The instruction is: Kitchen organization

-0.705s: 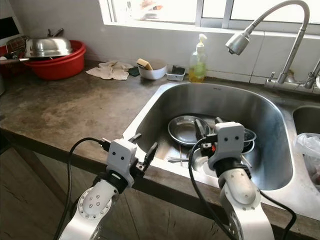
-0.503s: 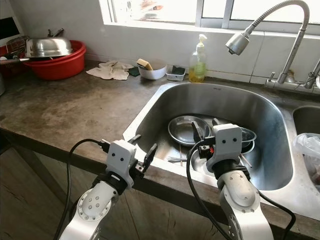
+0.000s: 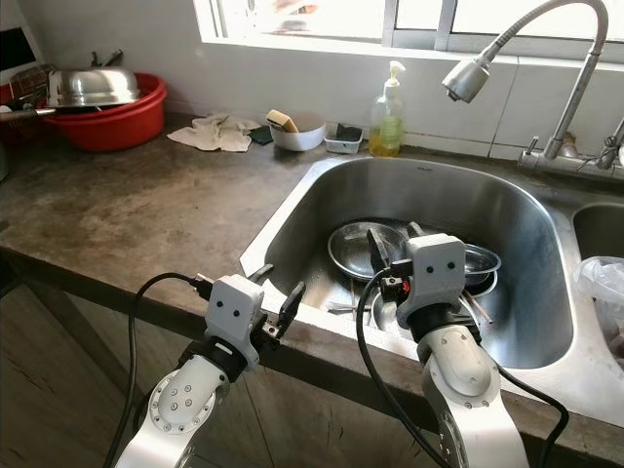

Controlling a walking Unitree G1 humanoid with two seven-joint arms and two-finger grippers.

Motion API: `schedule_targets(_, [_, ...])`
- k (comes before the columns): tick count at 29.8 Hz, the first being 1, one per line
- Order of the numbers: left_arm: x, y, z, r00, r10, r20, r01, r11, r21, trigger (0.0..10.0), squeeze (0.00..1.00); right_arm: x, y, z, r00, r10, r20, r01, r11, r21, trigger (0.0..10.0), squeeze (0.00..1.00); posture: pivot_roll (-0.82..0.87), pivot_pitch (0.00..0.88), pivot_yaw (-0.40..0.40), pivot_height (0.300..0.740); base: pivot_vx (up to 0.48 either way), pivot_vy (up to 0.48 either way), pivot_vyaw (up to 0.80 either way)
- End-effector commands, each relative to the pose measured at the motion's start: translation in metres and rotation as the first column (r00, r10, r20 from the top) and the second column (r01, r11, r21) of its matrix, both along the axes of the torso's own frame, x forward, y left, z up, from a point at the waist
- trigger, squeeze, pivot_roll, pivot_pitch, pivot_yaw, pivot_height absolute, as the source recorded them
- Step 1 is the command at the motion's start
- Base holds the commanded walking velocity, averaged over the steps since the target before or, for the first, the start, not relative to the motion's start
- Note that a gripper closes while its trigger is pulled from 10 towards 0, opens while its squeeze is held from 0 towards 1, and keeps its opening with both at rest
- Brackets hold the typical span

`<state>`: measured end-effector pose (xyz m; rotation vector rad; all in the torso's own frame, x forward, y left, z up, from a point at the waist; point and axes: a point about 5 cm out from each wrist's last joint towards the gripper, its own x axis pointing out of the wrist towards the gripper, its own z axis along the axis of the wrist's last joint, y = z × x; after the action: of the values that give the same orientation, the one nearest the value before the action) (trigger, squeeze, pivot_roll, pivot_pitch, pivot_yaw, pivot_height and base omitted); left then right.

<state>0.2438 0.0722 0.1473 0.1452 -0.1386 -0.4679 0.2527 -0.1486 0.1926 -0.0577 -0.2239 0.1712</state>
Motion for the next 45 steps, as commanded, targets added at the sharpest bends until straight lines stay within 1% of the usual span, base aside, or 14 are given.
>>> schedule_targets(1, [-0.0006, 0.0022, 0.0004, 1.0, 0.001, 0.007, -0.002, 1.0, 0.001, 10.0, 0.0, -0.0002, 0.0008, 0.0042, 1.0, 0.003, 0.023, -0.003, 1.0, 0.001, 10.0, 0.0, -0.01, 0.0, 0.003, 0.74, 0.0, 0.0, 0.0])
schedule_targets(7, [-0.0003, 0.0016, 0.0002, 1.0, -0.002, 0.009, 0.002, 1.0, 0.004, 10.0, 0.0, 0.0007, 0.0021, 0.0036, 1.0, 0.003, 0.021, -0.003, 1.0, 0.007, 10.0, 0.0, -0.01, 0.0, 0.002, 0.74, 0.0, 0.0, 0.0])
schedule_targets(14, [0.0009, 0.0015, 0.001, 1.0, -0.001, 0.012, 0.001, 1.0, 0.003, 10.0, 0.0, 0.0009, 0.0034, 0.0037, 1.0, 0.003, 0.021, -0.004, 1.0, 0.016, 10.0, 0.0, -0.01, 0.0, 0.003, 0.74, -0.262, 0.0, 0.0])
schedule_targets(45, [0.0007, 0.0012, 0.0016, 1.0, 0.007, 0.007, -0.007, 1.0, -0.009, 10.0, 0.0, 0.0034, 0.0061, 0.0, 1.0, 0.0, 0.001, 0.0, 1.0, 0.026, 10.0, 0.0, 0.0, 0.0, -0.002, 0.74, -0.315, 0.0, 0.0])
